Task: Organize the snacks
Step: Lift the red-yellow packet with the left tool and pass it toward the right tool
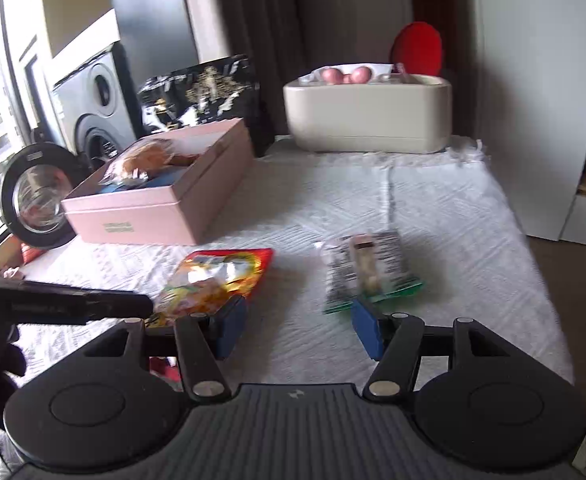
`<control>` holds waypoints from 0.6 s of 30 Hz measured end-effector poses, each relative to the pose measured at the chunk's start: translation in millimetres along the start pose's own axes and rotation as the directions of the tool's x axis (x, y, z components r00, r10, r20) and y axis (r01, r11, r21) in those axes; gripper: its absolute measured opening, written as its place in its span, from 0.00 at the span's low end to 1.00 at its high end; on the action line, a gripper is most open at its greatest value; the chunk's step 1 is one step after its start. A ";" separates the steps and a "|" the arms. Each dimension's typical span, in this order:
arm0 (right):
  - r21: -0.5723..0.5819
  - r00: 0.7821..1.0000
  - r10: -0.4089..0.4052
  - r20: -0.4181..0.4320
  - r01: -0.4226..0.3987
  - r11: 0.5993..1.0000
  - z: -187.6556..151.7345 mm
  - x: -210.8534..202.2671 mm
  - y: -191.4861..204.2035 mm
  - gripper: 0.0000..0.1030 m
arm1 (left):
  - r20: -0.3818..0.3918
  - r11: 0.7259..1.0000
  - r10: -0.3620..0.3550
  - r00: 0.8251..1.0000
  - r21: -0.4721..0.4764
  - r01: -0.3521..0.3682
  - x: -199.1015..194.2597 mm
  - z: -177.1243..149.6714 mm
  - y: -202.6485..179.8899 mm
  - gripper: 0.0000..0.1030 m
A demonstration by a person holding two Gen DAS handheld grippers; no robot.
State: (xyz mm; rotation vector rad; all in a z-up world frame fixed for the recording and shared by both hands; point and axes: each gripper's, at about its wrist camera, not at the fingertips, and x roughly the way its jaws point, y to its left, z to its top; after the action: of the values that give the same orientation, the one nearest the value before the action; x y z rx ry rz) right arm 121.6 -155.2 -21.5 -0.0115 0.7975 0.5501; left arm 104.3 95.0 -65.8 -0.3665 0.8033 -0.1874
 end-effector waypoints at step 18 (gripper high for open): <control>0.030 0.999 -0.039 -0.003 0.039 0.999 -20.0 7.9 -4.0 0.53 | 0.015 0.992 -0.126 0.992 0.018 0.125 2.1 24.2 -46.4 0.38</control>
State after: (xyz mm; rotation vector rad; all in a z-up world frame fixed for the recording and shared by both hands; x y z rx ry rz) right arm 114.4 -159.1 -41.8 -0.0003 0.8061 0.5010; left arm 122.2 57.6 -33.8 -0.4023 0.7628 -0.3084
